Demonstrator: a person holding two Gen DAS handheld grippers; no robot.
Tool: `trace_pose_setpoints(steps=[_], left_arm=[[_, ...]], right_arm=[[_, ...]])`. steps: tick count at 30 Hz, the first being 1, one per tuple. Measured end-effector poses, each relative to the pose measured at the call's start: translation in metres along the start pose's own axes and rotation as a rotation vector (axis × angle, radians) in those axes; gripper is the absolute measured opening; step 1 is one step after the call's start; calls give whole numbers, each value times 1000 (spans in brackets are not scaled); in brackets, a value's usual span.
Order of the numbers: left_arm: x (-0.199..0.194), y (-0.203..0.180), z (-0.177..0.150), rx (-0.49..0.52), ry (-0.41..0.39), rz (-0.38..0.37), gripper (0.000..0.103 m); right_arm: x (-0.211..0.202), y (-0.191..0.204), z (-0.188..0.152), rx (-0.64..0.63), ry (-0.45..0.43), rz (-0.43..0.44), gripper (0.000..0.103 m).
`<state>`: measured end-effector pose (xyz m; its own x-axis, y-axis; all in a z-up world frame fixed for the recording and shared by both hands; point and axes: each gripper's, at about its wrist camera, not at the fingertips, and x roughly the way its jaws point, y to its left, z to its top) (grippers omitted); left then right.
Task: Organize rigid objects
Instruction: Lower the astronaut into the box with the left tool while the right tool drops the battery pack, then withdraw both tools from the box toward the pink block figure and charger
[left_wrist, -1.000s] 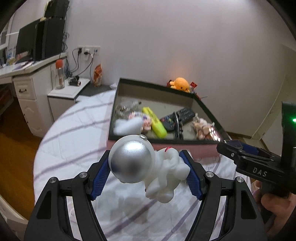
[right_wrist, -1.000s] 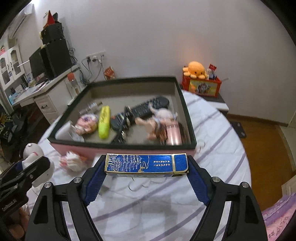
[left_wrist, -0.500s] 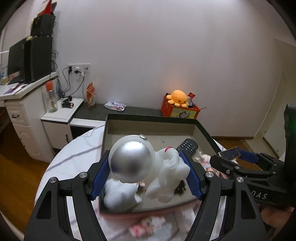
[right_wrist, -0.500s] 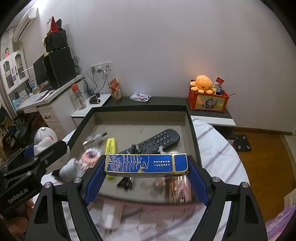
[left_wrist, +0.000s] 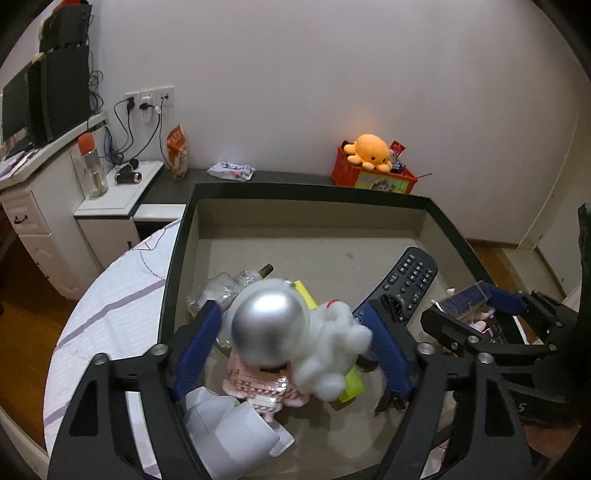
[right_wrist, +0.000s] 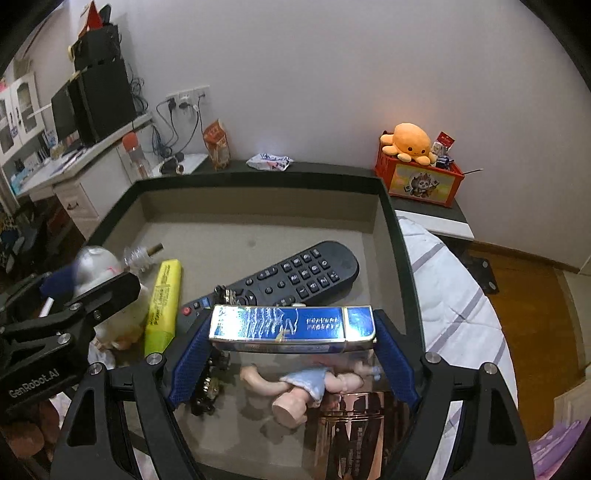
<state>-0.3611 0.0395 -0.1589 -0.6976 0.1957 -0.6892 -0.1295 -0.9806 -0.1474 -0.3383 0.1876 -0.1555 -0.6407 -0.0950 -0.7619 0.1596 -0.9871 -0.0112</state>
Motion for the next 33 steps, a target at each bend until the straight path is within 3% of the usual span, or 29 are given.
trace_pose_setpoints(steps=[2, 9, 11, 20, 33], left_arm=[[-5, 2, -1, 0, -16, 1, 98], [-45, -1, -1, 14, -93, 4, 102], [-66, -1, -4, 12, -130, 13, 102], [-158, 1, -20, -7, -241, 38, 103], [-274, -11, -68, 24, -334, 95, 103]], right_arm=[[0, 1, -1, -12, -3, -5, 89], [-24, -3, -8, 40, -35, 24, 94], [-37, -6, -9, 69, -56, 40, 103], [-116, 3, -36, 121, -156, 76, 103], [-245, 29, -97, 180, -311, 66, 103]])
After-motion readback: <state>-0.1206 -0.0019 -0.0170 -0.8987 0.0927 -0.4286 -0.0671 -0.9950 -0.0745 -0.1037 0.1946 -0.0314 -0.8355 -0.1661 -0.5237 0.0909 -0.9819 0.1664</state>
